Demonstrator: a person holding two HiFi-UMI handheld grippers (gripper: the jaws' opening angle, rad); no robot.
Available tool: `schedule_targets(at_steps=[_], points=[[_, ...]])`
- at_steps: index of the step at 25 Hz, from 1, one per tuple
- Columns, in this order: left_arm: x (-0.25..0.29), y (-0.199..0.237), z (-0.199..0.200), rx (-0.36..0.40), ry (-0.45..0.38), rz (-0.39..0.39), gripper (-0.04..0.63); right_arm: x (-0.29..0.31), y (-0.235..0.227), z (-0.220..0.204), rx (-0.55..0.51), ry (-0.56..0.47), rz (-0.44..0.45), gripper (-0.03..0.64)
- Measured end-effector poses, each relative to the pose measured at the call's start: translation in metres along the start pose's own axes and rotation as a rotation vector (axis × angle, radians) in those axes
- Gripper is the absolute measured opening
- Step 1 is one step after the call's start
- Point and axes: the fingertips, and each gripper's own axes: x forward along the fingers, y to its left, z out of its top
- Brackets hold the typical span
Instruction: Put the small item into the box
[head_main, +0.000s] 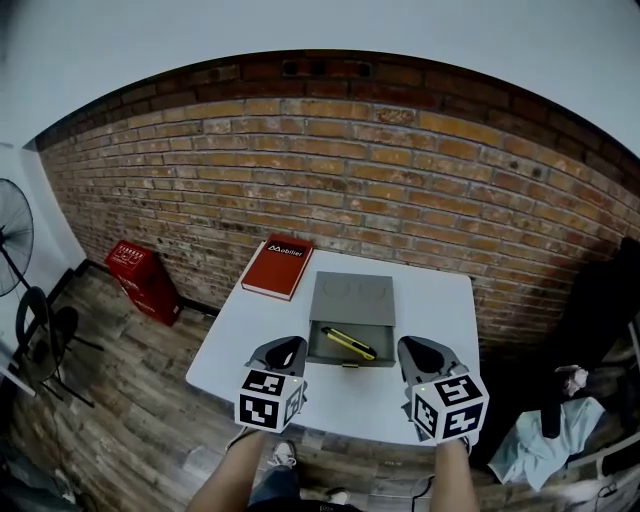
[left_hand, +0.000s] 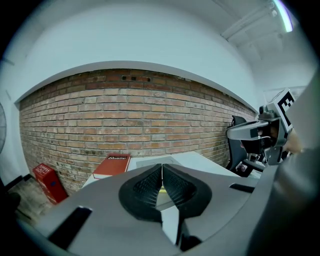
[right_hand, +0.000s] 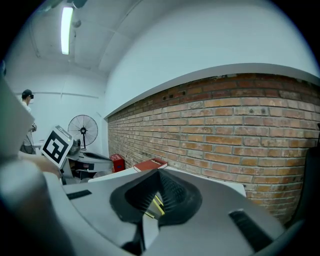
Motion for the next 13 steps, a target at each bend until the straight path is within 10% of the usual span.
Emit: schedule_targets(at_steps=[13], points=[[-0.0022,-0.0041,-0.0029,0.008,0.006,-0.012,0.026,-0.0001,0.007,-0.0002,-0.013,0.008,0.016,0.02]])
